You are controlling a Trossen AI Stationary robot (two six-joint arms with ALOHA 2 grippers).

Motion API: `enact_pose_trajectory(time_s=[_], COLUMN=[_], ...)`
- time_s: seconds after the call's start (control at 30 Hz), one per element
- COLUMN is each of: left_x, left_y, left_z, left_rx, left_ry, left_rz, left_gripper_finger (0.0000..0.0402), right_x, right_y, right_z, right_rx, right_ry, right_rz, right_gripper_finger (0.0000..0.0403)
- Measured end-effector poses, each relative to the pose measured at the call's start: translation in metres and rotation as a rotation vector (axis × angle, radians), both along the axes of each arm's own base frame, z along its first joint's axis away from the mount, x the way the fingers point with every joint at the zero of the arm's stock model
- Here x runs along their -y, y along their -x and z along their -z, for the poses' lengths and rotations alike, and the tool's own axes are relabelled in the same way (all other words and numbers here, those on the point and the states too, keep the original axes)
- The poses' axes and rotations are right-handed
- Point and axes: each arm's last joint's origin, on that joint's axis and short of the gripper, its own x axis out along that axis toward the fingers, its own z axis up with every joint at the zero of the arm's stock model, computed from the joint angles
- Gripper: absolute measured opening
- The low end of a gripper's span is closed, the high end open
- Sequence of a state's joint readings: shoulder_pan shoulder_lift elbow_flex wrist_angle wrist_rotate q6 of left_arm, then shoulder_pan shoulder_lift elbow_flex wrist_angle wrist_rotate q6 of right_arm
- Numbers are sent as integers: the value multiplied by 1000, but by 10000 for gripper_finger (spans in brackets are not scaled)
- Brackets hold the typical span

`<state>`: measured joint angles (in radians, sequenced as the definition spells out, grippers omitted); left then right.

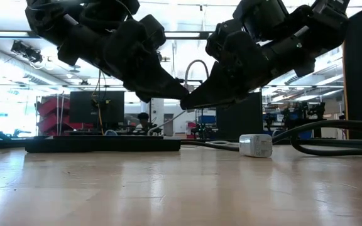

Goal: Insert USB
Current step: Insert the white charger cable into the white charger adapter

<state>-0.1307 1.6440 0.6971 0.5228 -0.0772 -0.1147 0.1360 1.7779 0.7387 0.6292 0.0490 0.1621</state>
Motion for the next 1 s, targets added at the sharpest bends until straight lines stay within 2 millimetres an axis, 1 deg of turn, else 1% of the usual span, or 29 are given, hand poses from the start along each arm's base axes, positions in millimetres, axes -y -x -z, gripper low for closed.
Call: enact_pose_trajectory(time_s=[0.07, 0.17, 0.43, 0.53, 0.63, 0.9, 1.0], left_x=[0, 0, -2, -2, -2, -2, -1], left_y=[0, 0, -1, -1, -1, -1, -1], left_z=[0, 0, -1, -1, -1, -2, -2], left_rx=[1, 2, 17, 16, 17, 29, 28], left_ry=[-7, -17, -55, -55, -55, -56, -37], left_rz=[1, -16, -49, -49, -49, -49, -15], left_gripper_finger=[6, 2, 1, 1, 1, 1, 0], right_x=[0, 1, 8, 8, 8, 7, 7], right_y=[0, 0, -1, -1, 0, 0, 1], right_z=[0, 1, 1, 1, 1, 3, 3], right_rx=[-1, -7, -33, -35, -37, -59, -63], right_ry=[-1, -11, -54, -54, -54, -63, -58], right_rz=[-1, 11, 52, 52, 52, 27, 21], right_gripper_finger=[0, 3, 45, 51, 44, 7, 6])
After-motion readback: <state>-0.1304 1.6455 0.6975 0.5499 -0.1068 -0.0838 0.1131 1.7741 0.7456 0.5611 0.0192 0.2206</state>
